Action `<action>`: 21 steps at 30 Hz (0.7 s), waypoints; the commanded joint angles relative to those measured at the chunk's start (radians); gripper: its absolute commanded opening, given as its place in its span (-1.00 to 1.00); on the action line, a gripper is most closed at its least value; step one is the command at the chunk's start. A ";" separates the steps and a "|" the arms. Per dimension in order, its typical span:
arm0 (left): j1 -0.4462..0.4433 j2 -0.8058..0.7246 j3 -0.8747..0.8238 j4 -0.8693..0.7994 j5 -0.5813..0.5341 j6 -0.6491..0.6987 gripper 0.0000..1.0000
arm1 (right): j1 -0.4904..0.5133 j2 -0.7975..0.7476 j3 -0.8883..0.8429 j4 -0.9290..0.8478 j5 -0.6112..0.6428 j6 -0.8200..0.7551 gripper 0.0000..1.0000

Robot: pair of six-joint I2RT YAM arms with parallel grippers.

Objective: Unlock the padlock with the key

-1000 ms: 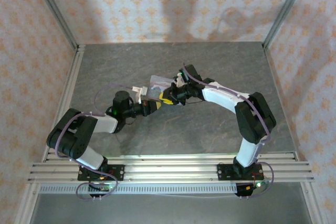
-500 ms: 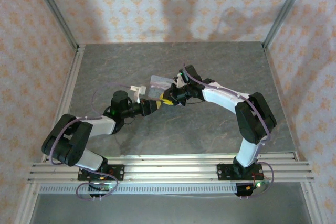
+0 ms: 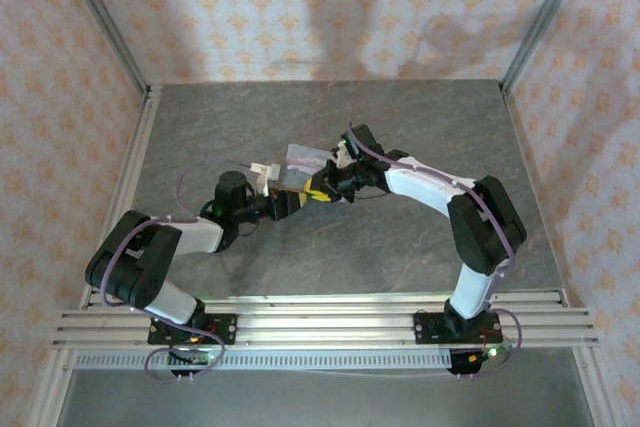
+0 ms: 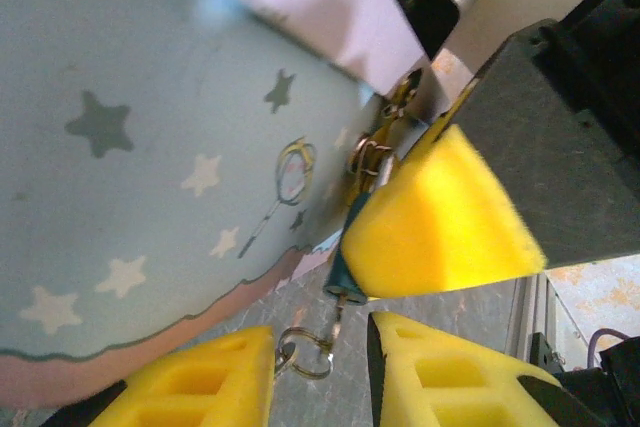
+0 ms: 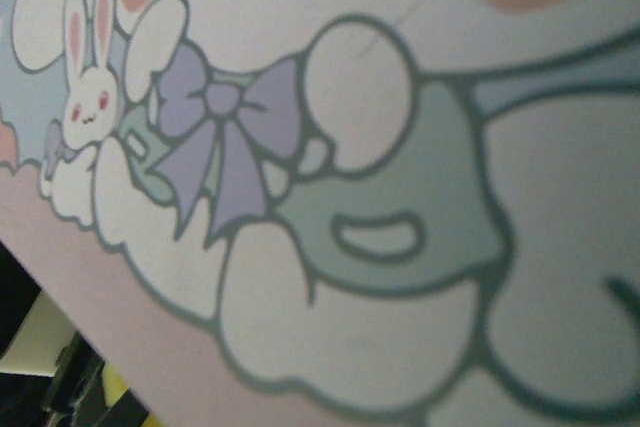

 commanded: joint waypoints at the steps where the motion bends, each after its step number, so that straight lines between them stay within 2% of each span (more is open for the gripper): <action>1: 0.009 0.026 0.030 0.051 0.019 0.011 -0.39 | -0.005 -0.020 0.002 -0.009 -0.027 0.007 -1.00; 3: 0.009 0.038 0.031 0.069 0.022 0.003 -0.40 | -0.005 -0.018 0.003 -0.007 -0.030 0.009 -1.00; 9: 0.009 0.055 0.040 0.089 0.031 -0.008 -0.70 | -0.005 -0.011 -0.006 0.000 -0.033 0.012 -1.00; 16: 0.003 0.069 0.037 0.107 0.042 -0.012 -0.77 | -0.005 0.008 -0.045 0.088 -0.037 0.064 -1.00; 21: -0.002 0.101 0.034 0.157 0.038 -0.070 -0.82 | 0.001 0.020 -0.068 0.134 -0.038 0.091 -1.00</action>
